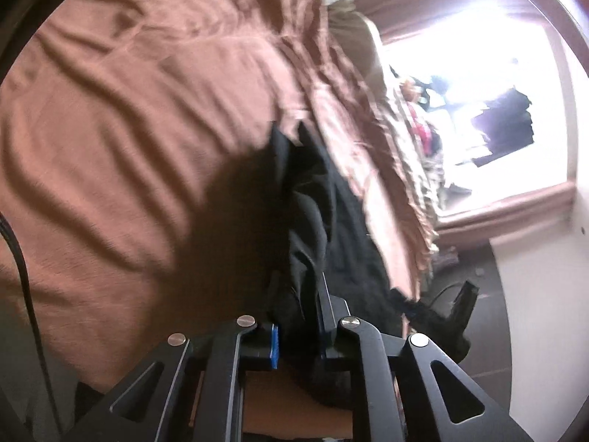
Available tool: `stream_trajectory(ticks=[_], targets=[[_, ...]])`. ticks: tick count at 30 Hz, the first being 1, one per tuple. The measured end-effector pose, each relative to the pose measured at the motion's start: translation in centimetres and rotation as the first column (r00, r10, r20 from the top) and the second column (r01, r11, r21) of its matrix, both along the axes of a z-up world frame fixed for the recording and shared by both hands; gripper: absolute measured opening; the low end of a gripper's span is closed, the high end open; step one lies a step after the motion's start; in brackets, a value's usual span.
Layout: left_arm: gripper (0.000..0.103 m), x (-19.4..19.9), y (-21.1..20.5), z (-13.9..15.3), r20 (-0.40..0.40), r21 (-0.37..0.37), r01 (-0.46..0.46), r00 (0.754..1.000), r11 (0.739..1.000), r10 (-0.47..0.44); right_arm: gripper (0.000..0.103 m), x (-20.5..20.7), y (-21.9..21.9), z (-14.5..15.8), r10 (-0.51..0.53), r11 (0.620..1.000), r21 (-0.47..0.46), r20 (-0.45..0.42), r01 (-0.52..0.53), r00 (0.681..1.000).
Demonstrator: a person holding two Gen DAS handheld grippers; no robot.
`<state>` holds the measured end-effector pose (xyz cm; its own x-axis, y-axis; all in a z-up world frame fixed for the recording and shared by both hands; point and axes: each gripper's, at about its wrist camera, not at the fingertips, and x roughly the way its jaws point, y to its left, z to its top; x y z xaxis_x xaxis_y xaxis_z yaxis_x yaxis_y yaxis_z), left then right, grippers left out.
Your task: Fold large clothes
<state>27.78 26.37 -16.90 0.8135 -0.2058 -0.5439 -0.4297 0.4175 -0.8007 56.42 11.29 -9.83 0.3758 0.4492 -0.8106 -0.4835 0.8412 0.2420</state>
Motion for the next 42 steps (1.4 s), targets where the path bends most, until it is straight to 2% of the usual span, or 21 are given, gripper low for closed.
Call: stream_trajectory(ticks=[6,11,19,23,28,32,35,39,42], targets=[[0.012,1.5,-2.1,3.3,0.102,0.021,0.062,0.993,0.998,-0.063,0.026,-4.8,-3.6,-0.2,0.062,0.996,0.061,-0.026,-0.060,0.998],[0.011,2.8,-3.4,5.3,0.160,0.034,0.103,0.981,0.994,-0.107,0.026,-7.2,-5.6,-0.7,0.109,0.990,0.094,-0.054,-0.103,0.993],[0.010,5.0,-5.6,8.5,0.236,0.065,0.167,0.955,0.984,-0.177,0.025,-10.5,-7.9,-4.8,0.110,0.991,0.090,-0.111,-0.100,0.988],[0.009,6.6,-7.4,9.8,0.250,0.092,0.217,0.939,0.972,-0.234,0.021,-9.6,-8.8,-7.0,0.081,0.990,0.126,-0.134,-0.065,0.988],[0.009,8.8,-10.5,11.8,0.272,0.134,0.290,0.908,0.948,-0.317,0.021,-8.2,-9.8,-7.7,0.081,0.980,0.192,-0.165,-0.049,0.983],[0.009,10.7,-13.2,13.2,0.290,0.156,0.352,0.877,0.923,-0.383,0.021,-8.2,-10.5,-7.2,0.096,0.976,0.211,-0.158,-0.061,0.983],[0.009,12.3,-15.3,14.2,0.292,0.177,0.396,0.853,0.901,-0.432,0.021,-8.6,-13.1,-6.2,0.093,0.968,0.247,-0.161,-0.051,0.983],[0.009,15.0,-18.8,14.8,0.278,0.192,0.462,0.820,0.866,-0.500,0.023,-8.6,-16.8,-4.4,0.069,0.956,0.292,-0.123,-0.030,0.990],[0.009,17.4,-21.7,14.1,0.253,0.191,0.512,0.799,0.838,-0.546,0.025,-8.5,-20.5,-3.5,0.023,0.949,0.315,-0.109,0.012,0.994]])
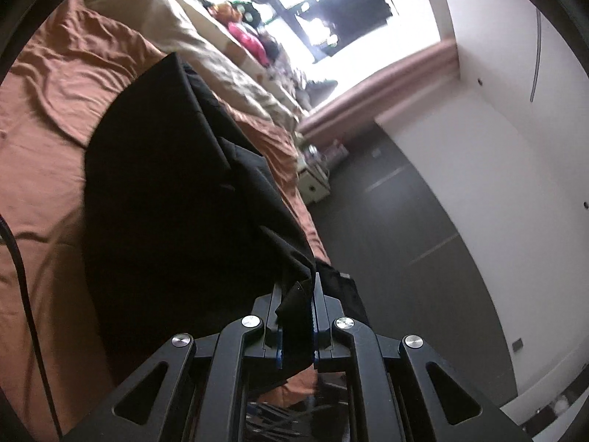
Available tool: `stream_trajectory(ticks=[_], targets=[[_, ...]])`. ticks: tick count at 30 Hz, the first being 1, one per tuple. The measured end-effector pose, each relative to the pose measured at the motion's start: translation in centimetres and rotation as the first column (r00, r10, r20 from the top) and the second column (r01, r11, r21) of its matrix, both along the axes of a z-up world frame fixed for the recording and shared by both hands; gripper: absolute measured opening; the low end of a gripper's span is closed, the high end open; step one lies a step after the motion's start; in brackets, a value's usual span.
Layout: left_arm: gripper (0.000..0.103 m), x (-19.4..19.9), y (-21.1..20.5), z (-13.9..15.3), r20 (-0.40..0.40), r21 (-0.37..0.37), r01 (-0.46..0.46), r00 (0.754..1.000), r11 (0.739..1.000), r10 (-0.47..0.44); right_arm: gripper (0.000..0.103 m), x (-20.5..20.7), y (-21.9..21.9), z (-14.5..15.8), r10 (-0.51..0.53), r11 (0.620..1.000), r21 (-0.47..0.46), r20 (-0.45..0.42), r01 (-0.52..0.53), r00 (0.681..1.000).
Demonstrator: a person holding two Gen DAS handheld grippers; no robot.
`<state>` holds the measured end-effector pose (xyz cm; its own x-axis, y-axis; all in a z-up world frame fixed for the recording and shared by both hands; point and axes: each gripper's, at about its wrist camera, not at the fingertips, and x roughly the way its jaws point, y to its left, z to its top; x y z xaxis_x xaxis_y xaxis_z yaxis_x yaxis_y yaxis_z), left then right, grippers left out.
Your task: Fold large clothes
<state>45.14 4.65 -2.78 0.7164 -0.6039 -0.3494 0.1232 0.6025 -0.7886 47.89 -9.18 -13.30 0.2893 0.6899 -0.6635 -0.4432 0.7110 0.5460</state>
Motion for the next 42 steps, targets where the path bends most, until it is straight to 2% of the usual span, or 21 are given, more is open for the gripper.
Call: stream_trajectory(ticks=[4,8,10,14,16,17,18,19,20,22,23,24,25,27,30,35,39,42], targets=[[0.009,3.9,-4.3,-2.9,-0.073,0.024,0.080,0.994,0.996,-0.078,0.025,-0.1,-5.6,0.7,-0.105,0.994,0.031,-0.003,0.105,0.994],[0.009,7.2,-8.6,-7.4,-0.192,0.059,0.157,0.971,0.986,-0.143,0.025,-1.2,-10.2,0.5,-0.199,0.979,0.037,-0.017,0.199,0.980],[0.009,7.9,-10.0,-9.0,-0.230,0.066,0.187,0.959,0.980,-0.167,0.025,-1.3,-12.5,0.1,-0.245,0.969,0.035,-0.028,0.246,0.969],[0.009,7.7,-12.5,-10.2,-0.249,0.069,0.240,0.944,0.968,-0.216,0.025,-1.7,-15.0,-0.7,-0.302,0.953,0.000,-0.023,0.302,0.953],[0.009,7.8,-13.8,-10.1,-0.248,0.067,0.272,0.937,0.960,-0.248,0.039,-2.3,-15.6,-1.1,-0.316,0.949,0.005,-0.032,0.317,0.948],[0.009,7.8,-14.7,-10.1,-0.247,0.071,0.294,0.931,0.953,-0.269,0.058,-2.4,-15.8,-1.2,-0.324,0.946,0.010,-0.037,0.325,0.945],[0.009,7.9,-15.3,-10.2,-0.249,0.076,0.311,0.926,0.947,-0.283,0.064,-2.5,-16.3,-1.2,-0.336,0.941,0.016,-0.036,0.337,0.941],[0.010,8.1,-16.3,-10.3,-0.260,0.092,0.339,0.916,0.936,-0.306,0.064,-2.6,-16.9,-1.0,-0.348,0.937,0.022,-0.030,0.349,0.937],[0.012,8.4,-17.1,-10.5,-0.276,0.109,0.366,0.904,0.924,-0.326,0.064,-2.7,-16.8,-1.1,-0.352,0.935,0.027,-0.031,0.353,0.936],[0.027,9.0,-18.6,-11.5,-0.346,0.154,0.423,0.870,0.893,-0.352,0.064,-2.9,-17.2,-1.0,-0.358,0.932,0.042,-0.041,0.360,0.933],[0.040,9.1,-19.1,-11.9,-0.372,0.162,0.443,0.855,0.882,-0.361,0.064,-3.0,-17.4,-0.9,-0.359,0.931,0.044,-0.044,0.361,0.932],[0.045,9.1,-19.0,-12.1,-0.372,0.140,0.452,0.849,0.881,-0.376,0.064,-3.0,-17.6,-1.0,-0.359,0.932,0.043,-0.049,0.361,0.932],[0.048,8.9,-18.8,-12.0,-0.360,0.115,0.454,0.848,0.883,-0.389,0.064,-2.9,-17.5,-1.0,-0.357,0.932,0.043,-0.052,0.359,0.933],[0.063,8.3,-17.4,-11.6,-0.339,0.100,0.439,0.859,0.893,-0.384,0.064,-2.7,-17.5,-1.0,-0.352,0.934,0.050,-0.055,0.355,0.934],[0.064,7.9,-14.7,-10.6,-0.319,0.141,0.371,0.895,0.918,-0.313,0.064,-2.1,-17.1,-1.0,-0.331,0.939,0.075,-0.056,0.335,0.942],[0.064,6.7,-9.0,-9.8,-0.322,0.193,0.253,0.929,0.948,-0.183,0.065,-0.8,-15.4,-0.9,-0.294,0.944,0.141,-0.058,0.299,0.954],[0.065,4.9,-3.9,-10.1,-0.331,0.243,0.151,0.941,0.958,-0.064,0.066,0.5,-14.0,-1.0,-0.268,0.945,0.176,-0.067,0.276,0.961],[0.069,3.3,-0.5,-11.1,-0.342,0.279,0.073,0.939,0.957,0.028,0.066,1.7,-12.8,-1.1,-0.259,0.946,0.182,-0.074,0.269,0.963]])
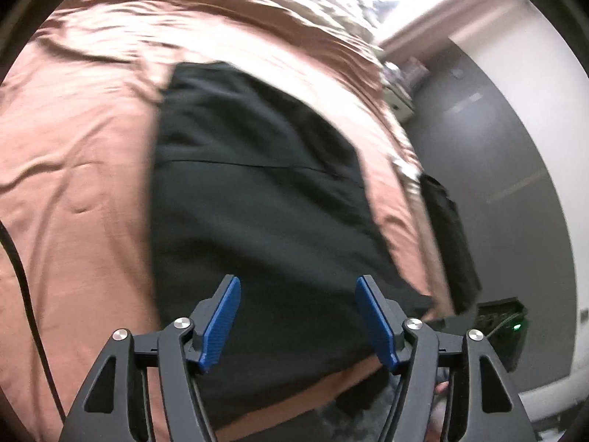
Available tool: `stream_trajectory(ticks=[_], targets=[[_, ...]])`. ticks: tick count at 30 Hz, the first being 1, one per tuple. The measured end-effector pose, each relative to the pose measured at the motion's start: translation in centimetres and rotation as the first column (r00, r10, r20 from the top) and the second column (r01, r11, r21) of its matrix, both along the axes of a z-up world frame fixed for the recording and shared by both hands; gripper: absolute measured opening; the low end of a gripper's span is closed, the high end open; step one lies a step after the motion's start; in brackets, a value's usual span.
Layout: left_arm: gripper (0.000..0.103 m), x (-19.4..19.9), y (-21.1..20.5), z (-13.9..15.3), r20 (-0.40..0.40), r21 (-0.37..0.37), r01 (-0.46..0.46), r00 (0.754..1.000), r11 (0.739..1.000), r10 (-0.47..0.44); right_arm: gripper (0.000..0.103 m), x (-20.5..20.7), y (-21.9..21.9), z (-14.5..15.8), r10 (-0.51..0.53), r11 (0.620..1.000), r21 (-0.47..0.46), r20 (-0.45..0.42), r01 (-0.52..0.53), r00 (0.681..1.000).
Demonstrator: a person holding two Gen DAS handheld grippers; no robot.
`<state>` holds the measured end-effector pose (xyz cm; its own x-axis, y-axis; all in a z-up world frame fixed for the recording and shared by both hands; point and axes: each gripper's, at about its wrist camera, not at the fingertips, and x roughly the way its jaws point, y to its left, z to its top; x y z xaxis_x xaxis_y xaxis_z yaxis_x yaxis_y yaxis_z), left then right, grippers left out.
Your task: Fold large clothes
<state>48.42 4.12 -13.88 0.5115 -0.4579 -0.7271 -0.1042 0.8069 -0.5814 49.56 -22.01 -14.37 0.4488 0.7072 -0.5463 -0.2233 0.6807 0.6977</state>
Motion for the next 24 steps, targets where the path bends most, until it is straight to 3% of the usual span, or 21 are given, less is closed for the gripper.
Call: stream_trajectory(ticks=[5,6,7,9,14,19,24], targets=[[0.071,-1.3,2.4,-3.4,-0.067,0.012,-0.088,0.994,0.996,0.088,0.063,1.3,0.8,-0.4,-0.099,0.991,-0.090,0.017,0.100,0.995],[0.071,-1.7,2.6,-4.0,-0.088,0.017,-0.091,0.992,0.996,0.093,0.038,1.5,0.8,-0.4,-0.098,0.991,-0.089,0.031,0.100,0.995],[0.071,-1.9,2.6,-4.7,-0.101,0.015,-0.089,0.991,0.996,0.090,0.026,1.7,0.9,-0.6,-0.091,0.992,-0.090,0.031,0.093,0.995],[0.070,-1.7,1.4,-5.7,-0.122,0.001,-0.077,0.990,0.997,0.076,0.011,2.0,0.8,-1.1,-0.086,0.992,-0.092,0.015,0.087,0.996],[0.070,-1.7,-0.8,-6.3,-0.136,-0.034,-0.014,0.991,0.999,0.009,0.006,1.5,-0.3,-1.5,-0.112,0.989,-0.095,0.031,0.115,0.993],[0.070,-1.6,-2.1,-5.3,-0.109,-0.013,0.018,0.994,1.000,-0.019,0.006,0.8,-2.7,-3.1,-0.162,0.982,-0.103,-0.009,0.160,0.987],[0.064,-1.9,-2.3,-5.8,-0.121,0.014,0.010,0.993,1.000,-0.009,0.006,0.2,-3.2,-3.2,-0.186,0.973,-0.139,0.003,0.184,0.983]])
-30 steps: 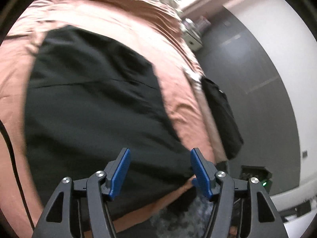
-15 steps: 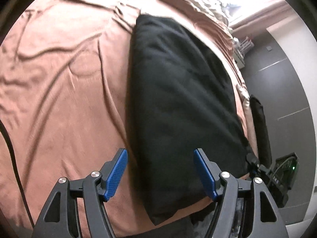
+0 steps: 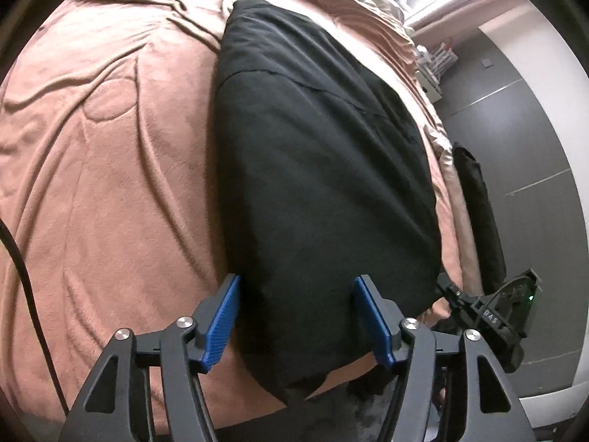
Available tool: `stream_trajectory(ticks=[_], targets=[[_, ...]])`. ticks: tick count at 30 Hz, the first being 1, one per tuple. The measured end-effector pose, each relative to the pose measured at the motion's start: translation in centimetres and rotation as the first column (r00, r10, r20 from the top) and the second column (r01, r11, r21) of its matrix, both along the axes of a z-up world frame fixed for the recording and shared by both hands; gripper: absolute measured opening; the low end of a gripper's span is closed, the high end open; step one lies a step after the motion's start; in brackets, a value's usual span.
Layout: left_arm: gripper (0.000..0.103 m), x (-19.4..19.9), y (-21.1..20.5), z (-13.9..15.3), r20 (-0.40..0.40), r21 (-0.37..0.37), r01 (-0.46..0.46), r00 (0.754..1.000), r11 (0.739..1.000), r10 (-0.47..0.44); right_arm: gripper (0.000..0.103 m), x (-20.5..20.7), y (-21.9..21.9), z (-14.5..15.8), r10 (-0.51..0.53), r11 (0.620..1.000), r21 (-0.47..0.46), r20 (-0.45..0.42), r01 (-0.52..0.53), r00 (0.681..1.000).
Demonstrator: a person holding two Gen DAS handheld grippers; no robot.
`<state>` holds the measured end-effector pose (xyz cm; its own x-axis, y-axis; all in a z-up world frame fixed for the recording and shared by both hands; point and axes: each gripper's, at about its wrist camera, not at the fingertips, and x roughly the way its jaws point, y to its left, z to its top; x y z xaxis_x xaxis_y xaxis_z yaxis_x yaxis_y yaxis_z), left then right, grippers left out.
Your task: Fold large clothes
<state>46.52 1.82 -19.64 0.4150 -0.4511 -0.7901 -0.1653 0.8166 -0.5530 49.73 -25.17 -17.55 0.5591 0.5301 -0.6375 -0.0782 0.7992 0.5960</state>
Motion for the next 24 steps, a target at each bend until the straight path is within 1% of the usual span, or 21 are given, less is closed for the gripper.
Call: stream_trajectory(ticks=[4,5,6,7,8,9,11,13,14,16,18,21,24], targets=[[0.064,-1.5,-0.2,-0.1,-0.004,0.013,0.013,1.000,1.000,-0.013,0.020,0.2,0.4,0.2,0.012,1.000,-0.025,-0.020,-0.013,1.000],[0.063,-1.8,-0.3,-0.1,-0.002,0.016,0.014,1.000,1.000,-0.014,0.033,0.4,0.2,0.1,0.014,0.999,-0.037,-0.026,-0.015,1.000],[0.062,-2.2,-0.2,-0.1,0.001,0.020,0.013,1.000,1.000,-0.013,0.053,0.6,0.1,0.0,0.003,0.998,-0.058,-0.036,-0.005,0.999],[0.059,-2.6,-0.2,-0.2,0.005,0.026,0.011,1.000,1.000,-0.011,0.062,0.7,-0.1,-0.1,-0.009,0.998,-0.068,-0.046,0.006,0.999],[0.052,-2.9,-0.2,-0.3,0.010,0.038,0.007,1.000,0.999,-0.007,0.066,0.9,-0.3,-0.4,-0.004,0.998,-0.058,-0.057,0.000,0.998],[0.045,-3.0,-0.2,-0.4,0.015,0.053,0.003,1.000,0.999,-0.004,0.066,1.0,-0.3,-0.7,0.012,0.999,-0.032,-0.064,-0.014,0.998],[0.037,-2.6,-0.6,-0.4,0.022,0.058,0.002,1.000,0.998,-0.003,0.066,0.7,-0.5,-0.8,0.019,1.000,0.008,-0.050,-0.019,0.999],[0.031,-2.7,-0.5,-0.2,0.031,0.059,0.007,0.999,0.998,-0.009,0.049,0.6,-0.5,-0.8,0.038,0.999,0.024,-0.036,-0.038,0.999],[0.028,-2.8,-0.5,0.0,0.038,0.066,0.008,0.999,0.998,-0.010,0.041,0.5,-0.4,-0.9,0.057,0.997,0.050,-0.038,-0.055,0.998],[0.024,-2.9,-0.6,0.5,0.055,0.081,0.013,0.998,0.997,-0.018,0.035,0.3,-0.3,-0.6,0.059,0.998,0.039,-0.028,-0.058,0.998],[0.020,-3.0,-0.5,0.8,0.066,0.089,0.016,0.998,0.996,-0.022,0.022,0.1,-0.2,-0.3,0.080,0.996,0.047,-0.024,-0.078,0.997],[0.019,-3.3,0.1,1.2,0.073,0.097,0.025,0.997,0.995,-0.033,0.017,-0.4,-0.3,0.0,0.101,0.993,0.068,-0.028,-0.099,0.994],[0.018,-3.6,0.8,1.6,0.073,0.102,0.027,0.997,0.994,-0.034,0.016,-1.1,0.0,-0.3,0.124,0.989,0.085,-0.047,-0.120,0.991]])
